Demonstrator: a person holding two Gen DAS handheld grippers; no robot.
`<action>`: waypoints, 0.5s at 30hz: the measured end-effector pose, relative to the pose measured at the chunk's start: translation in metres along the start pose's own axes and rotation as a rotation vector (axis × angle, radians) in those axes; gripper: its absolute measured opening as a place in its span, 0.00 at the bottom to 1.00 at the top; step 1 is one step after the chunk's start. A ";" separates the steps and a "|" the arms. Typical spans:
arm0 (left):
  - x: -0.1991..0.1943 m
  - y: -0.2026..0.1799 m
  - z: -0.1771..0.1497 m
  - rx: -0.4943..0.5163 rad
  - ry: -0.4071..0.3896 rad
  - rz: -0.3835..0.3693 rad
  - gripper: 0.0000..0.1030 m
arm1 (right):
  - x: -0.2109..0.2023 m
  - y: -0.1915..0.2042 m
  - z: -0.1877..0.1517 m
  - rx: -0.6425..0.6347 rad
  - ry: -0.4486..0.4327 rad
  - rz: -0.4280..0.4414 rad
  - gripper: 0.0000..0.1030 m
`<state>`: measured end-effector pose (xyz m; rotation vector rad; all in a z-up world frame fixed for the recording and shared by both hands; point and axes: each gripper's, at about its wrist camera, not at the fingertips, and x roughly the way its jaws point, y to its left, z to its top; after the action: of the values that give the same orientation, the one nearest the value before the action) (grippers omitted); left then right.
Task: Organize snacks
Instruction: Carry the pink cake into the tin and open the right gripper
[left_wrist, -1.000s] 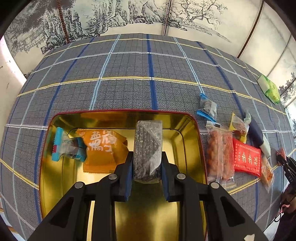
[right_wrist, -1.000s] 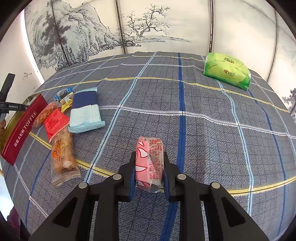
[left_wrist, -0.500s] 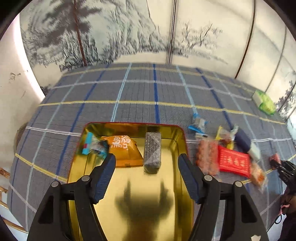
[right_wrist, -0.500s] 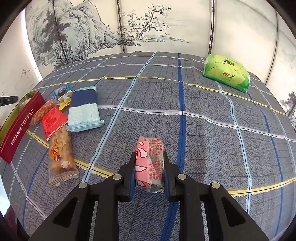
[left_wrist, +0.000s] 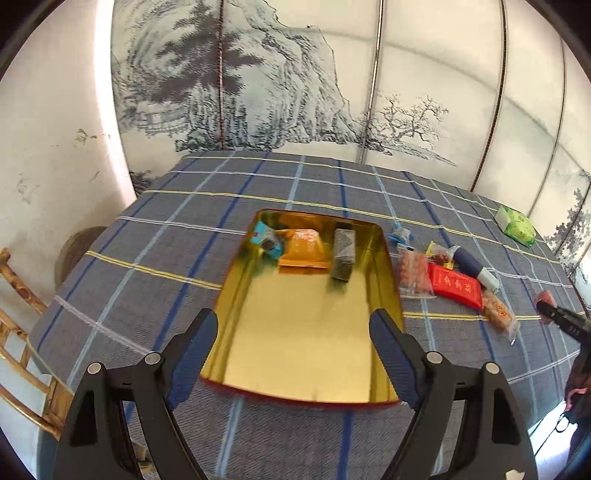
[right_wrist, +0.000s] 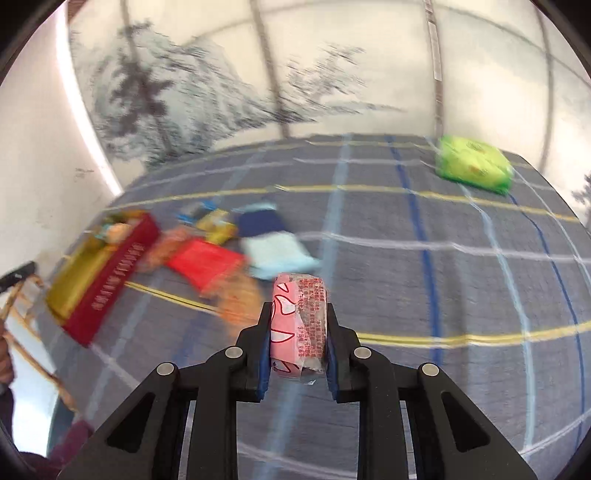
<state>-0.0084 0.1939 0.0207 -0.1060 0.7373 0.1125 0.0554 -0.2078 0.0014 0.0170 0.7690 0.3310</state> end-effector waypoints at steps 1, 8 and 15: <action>-0.003 0.003 -0.002 0.002 -0.008 0.013 0.79 | -0.002 0.020 0.007 -0.024 -0.008 0.042 0.24; -0.017 0.022 -0.011 0.005 -0.033 0.042 0.79 | 0.026 0.159 0.044 -0.201 0.040 0.305 0.24; -0.027 0.031 -0.016 0.058 -0.055 0.100 0.83 | 0.111 0.258 0.066 -0.231 0.228 0.424 0.24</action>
<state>-0.0430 0.2204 0.0252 -0.0109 0.6899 0.1883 0.1003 0.0773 0.0087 -0.0778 0.9475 0.8342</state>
